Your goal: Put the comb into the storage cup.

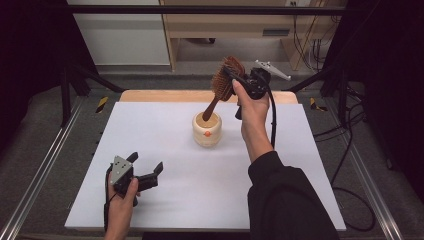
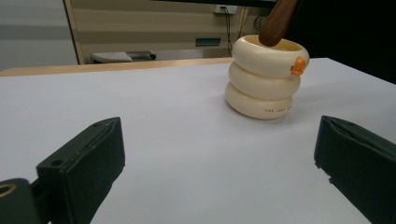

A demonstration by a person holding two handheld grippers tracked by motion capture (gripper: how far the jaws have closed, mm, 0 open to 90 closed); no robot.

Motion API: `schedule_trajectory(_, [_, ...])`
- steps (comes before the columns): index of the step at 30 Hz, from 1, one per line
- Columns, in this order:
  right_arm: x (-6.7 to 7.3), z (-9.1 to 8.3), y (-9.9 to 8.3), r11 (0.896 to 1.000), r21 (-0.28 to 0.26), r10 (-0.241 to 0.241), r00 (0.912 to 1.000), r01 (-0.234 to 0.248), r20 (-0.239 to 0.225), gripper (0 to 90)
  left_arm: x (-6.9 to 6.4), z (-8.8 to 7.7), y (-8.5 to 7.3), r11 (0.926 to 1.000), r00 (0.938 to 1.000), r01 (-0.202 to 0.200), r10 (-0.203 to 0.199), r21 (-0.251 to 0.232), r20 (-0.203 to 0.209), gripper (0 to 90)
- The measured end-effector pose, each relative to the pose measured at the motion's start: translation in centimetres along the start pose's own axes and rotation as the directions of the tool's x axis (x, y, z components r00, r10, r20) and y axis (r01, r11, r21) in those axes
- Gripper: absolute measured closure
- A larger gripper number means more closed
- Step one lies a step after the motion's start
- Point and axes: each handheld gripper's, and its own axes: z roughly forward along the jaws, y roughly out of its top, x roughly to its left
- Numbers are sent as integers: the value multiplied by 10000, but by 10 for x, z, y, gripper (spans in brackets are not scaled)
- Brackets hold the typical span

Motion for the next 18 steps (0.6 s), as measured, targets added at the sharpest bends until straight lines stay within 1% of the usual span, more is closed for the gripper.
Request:
schedule_trajectory(13, [-2, 1, -6, 9997, 200, -139, 9999, 139, 32, 505, 0, 0, 0, 10000, 10000, -10, 10, 4, 5, 20])
schedule_trajectory(18, [-2, 2, -10, 9990, 340, -298, 9995, 296, 51, 504, 0, 0, 0, 10000, 10000, 5, -5, -8, -4, 20])
